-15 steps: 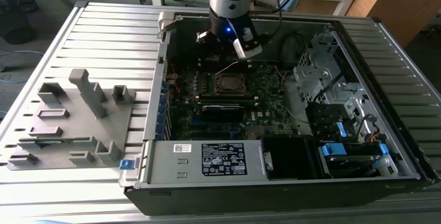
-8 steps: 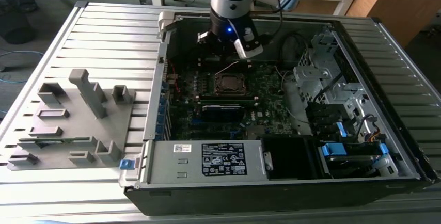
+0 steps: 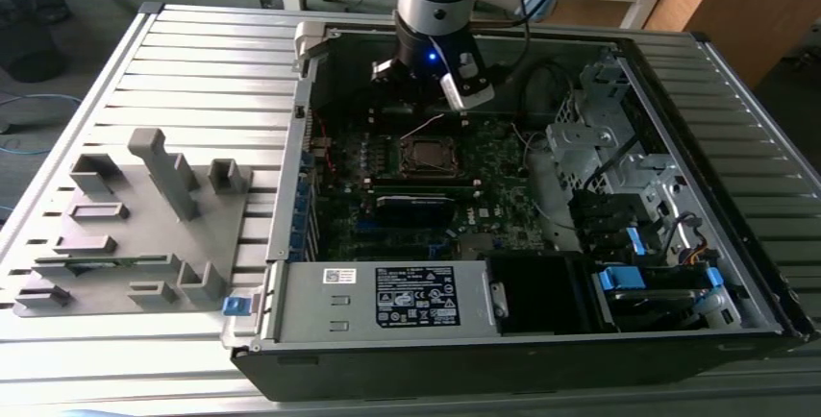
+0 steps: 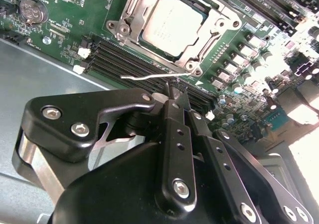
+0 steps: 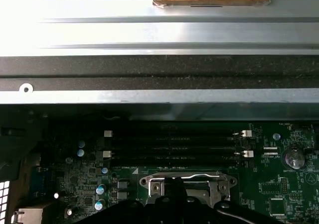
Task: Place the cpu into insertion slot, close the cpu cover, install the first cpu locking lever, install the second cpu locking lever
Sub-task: 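Install the first cpu locking lever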
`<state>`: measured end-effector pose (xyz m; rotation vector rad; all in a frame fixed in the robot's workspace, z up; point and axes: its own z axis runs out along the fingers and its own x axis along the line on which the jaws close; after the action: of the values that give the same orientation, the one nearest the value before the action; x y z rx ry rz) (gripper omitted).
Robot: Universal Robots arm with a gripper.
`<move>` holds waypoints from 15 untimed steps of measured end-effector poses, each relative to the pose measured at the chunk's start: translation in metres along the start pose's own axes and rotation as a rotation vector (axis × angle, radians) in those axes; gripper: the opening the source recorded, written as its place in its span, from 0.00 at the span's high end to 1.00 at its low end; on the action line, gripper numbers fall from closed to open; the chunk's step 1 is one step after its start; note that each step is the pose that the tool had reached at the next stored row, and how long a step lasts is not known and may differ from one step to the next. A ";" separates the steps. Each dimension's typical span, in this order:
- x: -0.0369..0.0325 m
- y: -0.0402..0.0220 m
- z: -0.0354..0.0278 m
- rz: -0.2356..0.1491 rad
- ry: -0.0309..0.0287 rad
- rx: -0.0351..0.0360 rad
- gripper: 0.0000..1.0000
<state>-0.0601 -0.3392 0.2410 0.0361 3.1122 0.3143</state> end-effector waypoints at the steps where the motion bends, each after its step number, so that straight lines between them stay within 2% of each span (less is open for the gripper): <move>1: -0.0007 0.0002 0.0015 0.000 0.0000 -0.0003 0.89; 10: -0.0007 -0.0001 0.0032 0.000 0.0000 -0.0004 0.89; 15: -0.0007 -0.0005 0.0052 -0.001 -0.0039 -0.0005 0.89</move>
<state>-0.0593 -0.3386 0.2358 0.0353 3.1082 0.3146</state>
